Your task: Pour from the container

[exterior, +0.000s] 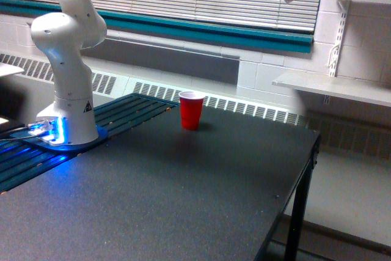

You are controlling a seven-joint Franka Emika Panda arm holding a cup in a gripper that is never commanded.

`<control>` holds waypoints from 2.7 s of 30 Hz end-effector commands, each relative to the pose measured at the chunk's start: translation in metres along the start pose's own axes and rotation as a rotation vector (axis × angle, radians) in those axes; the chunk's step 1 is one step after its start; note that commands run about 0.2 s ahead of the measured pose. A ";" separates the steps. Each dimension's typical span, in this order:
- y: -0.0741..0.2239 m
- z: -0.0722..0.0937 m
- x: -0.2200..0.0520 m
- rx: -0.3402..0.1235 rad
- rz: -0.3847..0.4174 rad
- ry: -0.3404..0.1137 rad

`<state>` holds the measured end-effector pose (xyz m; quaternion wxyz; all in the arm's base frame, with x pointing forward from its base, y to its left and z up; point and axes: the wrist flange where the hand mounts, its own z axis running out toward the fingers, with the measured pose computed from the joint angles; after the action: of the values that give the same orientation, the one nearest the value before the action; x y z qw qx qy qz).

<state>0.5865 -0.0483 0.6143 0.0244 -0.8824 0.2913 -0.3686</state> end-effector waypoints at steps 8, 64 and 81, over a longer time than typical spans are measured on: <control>-0.015 -0.047 0.005 0.054 -0.021 0.060; -0.109 -0.107 -0.310 0.256 -0.537 -0.099; -0.066 -0.097 -0.383 0.206 -0.590 -0.197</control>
<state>0.3556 0.2221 0.4653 0.0311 -0.9518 -0.0209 -0.3044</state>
